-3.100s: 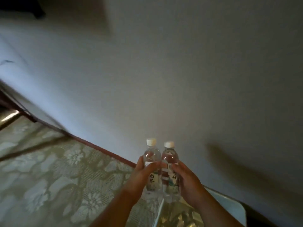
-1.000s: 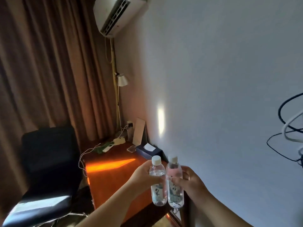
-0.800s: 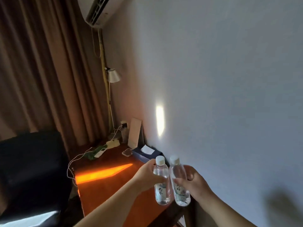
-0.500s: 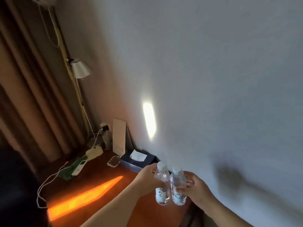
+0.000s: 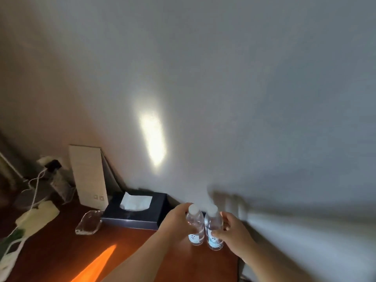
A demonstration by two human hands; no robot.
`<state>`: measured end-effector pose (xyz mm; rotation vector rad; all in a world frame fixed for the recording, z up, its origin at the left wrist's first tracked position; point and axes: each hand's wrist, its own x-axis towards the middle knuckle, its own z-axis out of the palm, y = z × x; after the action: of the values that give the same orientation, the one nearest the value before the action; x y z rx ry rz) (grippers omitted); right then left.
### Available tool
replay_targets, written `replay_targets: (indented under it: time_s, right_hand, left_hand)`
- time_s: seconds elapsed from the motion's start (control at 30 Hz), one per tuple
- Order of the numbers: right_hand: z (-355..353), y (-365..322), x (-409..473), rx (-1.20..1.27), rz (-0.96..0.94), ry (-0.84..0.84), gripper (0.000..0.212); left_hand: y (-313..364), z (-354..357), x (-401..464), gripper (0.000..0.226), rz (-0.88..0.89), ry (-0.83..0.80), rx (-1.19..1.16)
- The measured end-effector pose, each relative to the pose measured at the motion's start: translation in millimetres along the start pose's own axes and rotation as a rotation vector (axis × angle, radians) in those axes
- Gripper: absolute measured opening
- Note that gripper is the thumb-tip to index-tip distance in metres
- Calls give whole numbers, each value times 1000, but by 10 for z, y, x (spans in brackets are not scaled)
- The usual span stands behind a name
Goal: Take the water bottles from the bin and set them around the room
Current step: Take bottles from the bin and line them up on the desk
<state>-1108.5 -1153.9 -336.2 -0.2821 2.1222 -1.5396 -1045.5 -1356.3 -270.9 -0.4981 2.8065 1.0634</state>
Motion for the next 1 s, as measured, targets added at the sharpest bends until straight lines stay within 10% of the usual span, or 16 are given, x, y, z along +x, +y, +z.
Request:
replay_targets:
  time_s: [0.7,0.87,1.0]
  right_hand:
    - [507,-53,137,-172,123,216,54]
    - [392,-232,-21,-243,176,215,89]
    - [210,-423,-255,-183,226,315,75]
  left_hand:
    - [-467,11,558,50,217,-117,-34]
    - [-394,-112,488,131,54,-324,127]
    - [-178,-361,243,70,45,-679,662]
